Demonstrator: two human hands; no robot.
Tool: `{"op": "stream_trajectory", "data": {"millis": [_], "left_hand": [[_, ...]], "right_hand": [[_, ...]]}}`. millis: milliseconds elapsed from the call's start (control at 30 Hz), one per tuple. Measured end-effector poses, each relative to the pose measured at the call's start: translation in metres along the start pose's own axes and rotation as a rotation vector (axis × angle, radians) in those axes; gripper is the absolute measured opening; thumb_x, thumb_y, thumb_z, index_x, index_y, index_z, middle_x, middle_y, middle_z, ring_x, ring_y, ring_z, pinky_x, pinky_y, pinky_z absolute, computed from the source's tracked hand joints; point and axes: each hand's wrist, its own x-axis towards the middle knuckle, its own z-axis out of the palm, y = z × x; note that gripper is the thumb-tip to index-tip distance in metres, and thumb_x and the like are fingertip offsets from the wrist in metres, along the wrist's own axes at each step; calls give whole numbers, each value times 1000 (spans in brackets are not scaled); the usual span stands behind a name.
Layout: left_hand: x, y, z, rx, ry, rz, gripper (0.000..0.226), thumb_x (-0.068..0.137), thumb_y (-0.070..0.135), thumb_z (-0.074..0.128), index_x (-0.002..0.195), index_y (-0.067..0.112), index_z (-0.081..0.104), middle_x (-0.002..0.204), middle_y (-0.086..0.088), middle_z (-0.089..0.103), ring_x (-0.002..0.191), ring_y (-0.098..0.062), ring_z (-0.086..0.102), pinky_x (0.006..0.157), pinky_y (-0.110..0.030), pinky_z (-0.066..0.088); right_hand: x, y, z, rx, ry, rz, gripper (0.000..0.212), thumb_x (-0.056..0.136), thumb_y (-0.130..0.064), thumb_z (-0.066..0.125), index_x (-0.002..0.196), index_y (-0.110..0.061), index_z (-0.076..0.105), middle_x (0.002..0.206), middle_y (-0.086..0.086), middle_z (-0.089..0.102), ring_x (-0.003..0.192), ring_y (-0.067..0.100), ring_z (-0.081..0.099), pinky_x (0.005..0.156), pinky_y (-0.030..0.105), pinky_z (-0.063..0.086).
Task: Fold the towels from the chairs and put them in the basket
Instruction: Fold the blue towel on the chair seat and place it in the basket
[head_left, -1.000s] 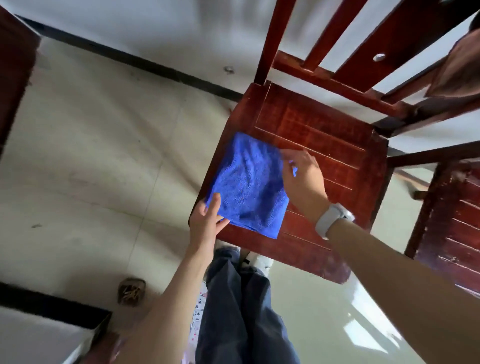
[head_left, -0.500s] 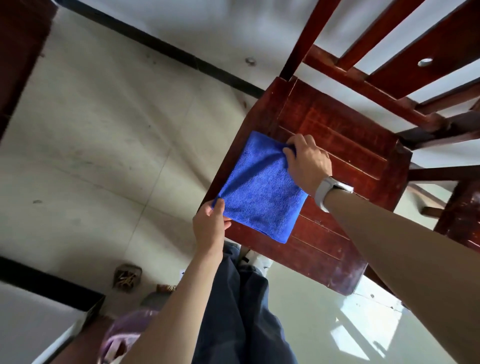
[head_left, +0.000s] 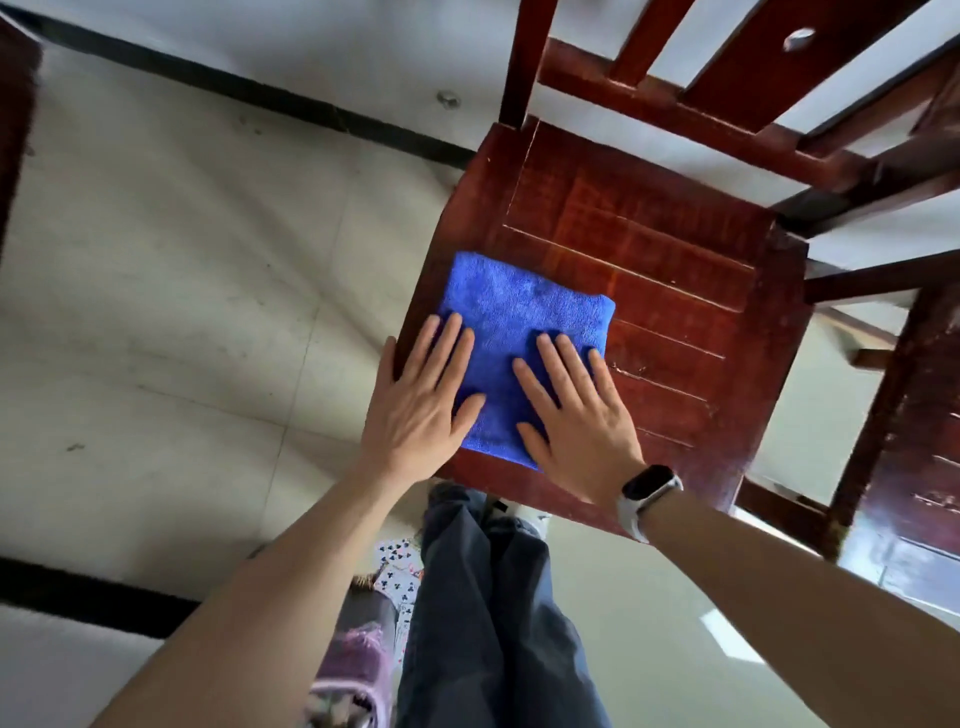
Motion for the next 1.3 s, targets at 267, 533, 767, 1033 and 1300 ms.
{"op": "stream_trajectory", "data": {"millis": [267,533,767,1033,1300], "left_hand": [[5,-1,-9,39,13,19,80,80,57,37,143,9,25,152,-14,22,141,-30,15,108,-58,15],[40,-3,-15,35,-92,60,95,76,64,47,144,4,20,153,-17,15,142,-32,15,108,-56,22],[34,-2,-27,-240,188,-113,59,84,22,63,132,-4,42,140,-24,41,130,-36,40,105,-46,33],[34,6,-28,-653,180,-780,27,86,18,60,107,2,64,103,-16,69,97,-28,63,81,-21,38],[54,-5,-35,-673,-122,-787,21,82,15,59,62,13,58,59,-4,56,67,-32,54,64,-30,41]], "right_hand": [[-18,32,-6,-15,57,-52,59,85,-45,36,134,-16,45,145,17,38,134,30,37,105,60,27],[34,46,-1,88,-74,154,70,88,-55,23,147,-19,12,155,12,12,143,28,12,114,53,9],[18,30,-13,375,105,248,56,90,-31,44,140,-8,34,149,20,27,139,35,25,111,57,16],[5,-10,-12,1152,178,1024,22,90,-20,53,107,-6,54,101,12,59,97,29,52,75,24,32],[18,-11,-13,1292,49,1159,36,87,-25,56,116,-4,50,114,16,56,105,32,52,87,32,40]]}}
